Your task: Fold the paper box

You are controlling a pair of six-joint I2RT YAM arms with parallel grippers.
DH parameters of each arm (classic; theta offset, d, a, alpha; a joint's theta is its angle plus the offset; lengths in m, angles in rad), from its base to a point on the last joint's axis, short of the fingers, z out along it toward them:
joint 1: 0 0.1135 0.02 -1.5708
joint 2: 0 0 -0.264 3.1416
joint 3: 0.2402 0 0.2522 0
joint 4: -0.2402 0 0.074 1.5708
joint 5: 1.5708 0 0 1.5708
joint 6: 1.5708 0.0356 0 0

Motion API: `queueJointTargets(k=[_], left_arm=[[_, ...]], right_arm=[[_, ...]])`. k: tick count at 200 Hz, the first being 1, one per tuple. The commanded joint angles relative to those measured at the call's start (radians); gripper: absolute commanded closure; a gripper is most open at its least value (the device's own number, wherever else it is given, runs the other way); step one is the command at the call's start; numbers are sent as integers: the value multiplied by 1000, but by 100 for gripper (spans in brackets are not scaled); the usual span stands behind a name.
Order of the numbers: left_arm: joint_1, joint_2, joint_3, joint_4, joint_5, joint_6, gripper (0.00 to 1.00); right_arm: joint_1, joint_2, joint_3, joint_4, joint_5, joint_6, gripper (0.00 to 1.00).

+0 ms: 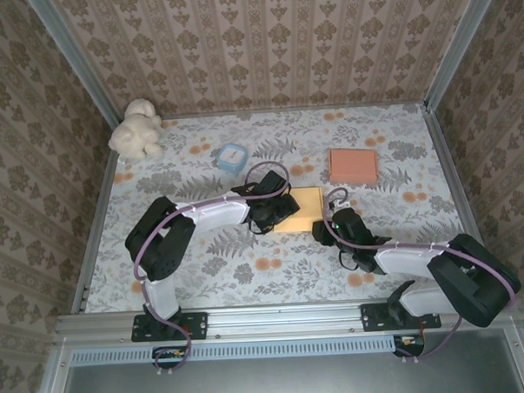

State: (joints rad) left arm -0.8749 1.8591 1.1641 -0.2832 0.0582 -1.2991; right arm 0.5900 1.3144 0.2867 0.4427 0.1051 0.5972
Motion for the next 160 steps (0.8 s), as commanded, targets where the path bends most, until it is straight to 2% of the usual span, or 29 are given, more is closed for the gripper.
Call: queueJointTargets(k=[1,46,99,160], left_arm=[[0,47,-41,-81,-1,-20,20],[0,49,-41,-79,3,-18,20],[-2,58,-37,-73,18,-12,20],[-1,58,-32,-76,27,-9,20]], right_arm=[[11,63,-1,-3,25,-21,64],[15,157,3,82,82,-35,64],[73,261,56,121,233,-86,61],[134,398,116,231,244,-115,54]])
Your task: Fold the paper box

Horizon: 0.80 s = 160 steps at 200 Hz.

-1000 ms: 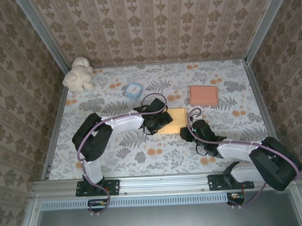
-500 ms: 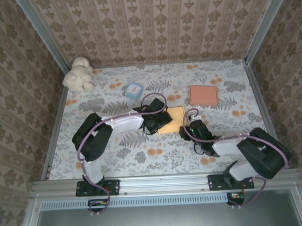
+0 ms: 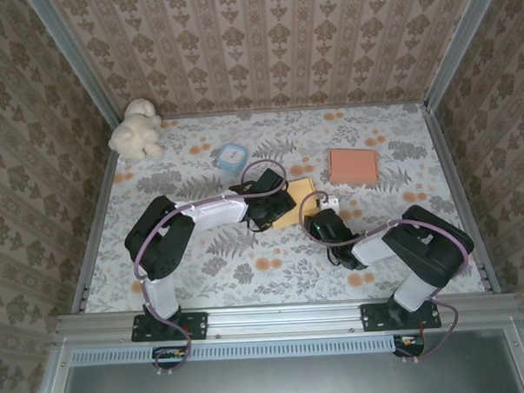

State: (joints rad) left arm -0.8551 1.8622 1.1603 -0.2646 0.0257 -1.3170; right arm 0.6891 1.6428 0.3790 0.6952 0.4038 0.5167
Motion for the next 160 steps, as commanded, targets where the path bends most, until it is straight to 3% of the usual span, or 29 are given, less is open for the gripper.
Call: queueJointTargets(k=[1,42,82,160], left_arm=[[-21,55,-29,-94,59,10,20],[-14,43,-34,-102,55,15,20],[-1,15,-33,-101,52,27,20],[-15,-40,-6,-104,31,89,17]], right_arm=[[36,70,24,-20,-55,-35,54],[44,37,20,-23,-66,-25,52],[40,-9,74,-182,-67,-20,53],[-49,-18,117,-265,-172,-4,52]])
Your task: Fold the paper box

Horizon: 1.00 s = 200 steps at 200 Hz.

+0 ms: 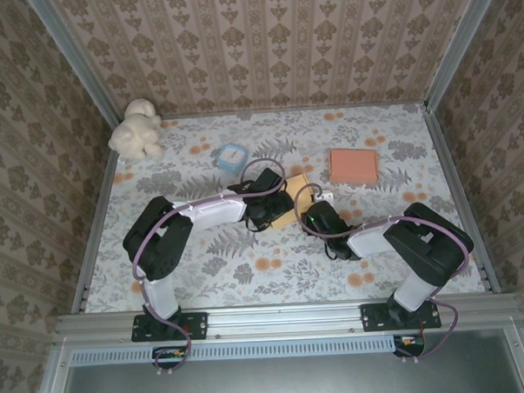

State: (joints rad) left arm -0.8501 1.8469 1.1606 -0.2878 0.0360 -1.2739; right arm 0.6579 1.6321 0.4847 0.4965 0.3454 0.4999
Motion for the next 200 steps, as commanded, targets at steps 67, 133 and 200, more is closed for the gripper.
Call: queueJointTargets(k=[67,133,200], left_arm=[[-29,-105,-25,-104,-40,65,15],[-17,-260,-121,75,-179,274,16],[295,-72,-185,654,332,645,18]], right_arm=[[-59,-73,8,-139,-167,24,55],[-99,-176,-12,-225,-207,29,63],[-128,-293,4,-323,-217,104,100]])
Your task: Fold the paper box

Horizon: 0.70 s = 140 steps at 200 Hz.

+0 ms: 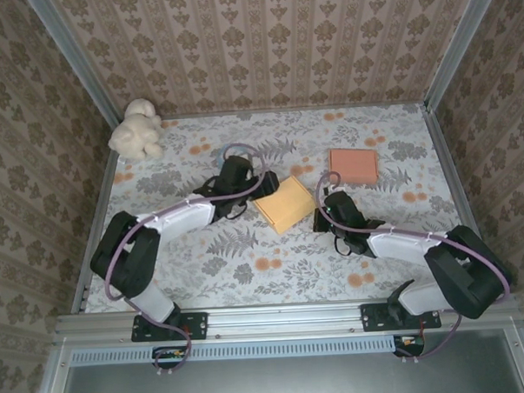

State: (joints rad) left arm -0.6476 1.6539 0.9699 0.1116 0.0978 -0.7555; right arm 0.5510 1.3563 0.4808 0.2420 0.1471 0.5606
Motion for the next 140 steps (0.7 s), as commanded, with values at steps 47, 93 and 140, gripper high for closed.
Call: queueJointTargets(k=[47,93,140], left_arm=[[134,303,107,338,461,108,22],[124,352,104,341,448,124,22],[109,378,107,331,428,144,22]], right_arm=[[-78,89,49,-15,-156,90,100],[-119,208,74,70,-227,131,100],[-159,261,68,140,-235,176,100]])
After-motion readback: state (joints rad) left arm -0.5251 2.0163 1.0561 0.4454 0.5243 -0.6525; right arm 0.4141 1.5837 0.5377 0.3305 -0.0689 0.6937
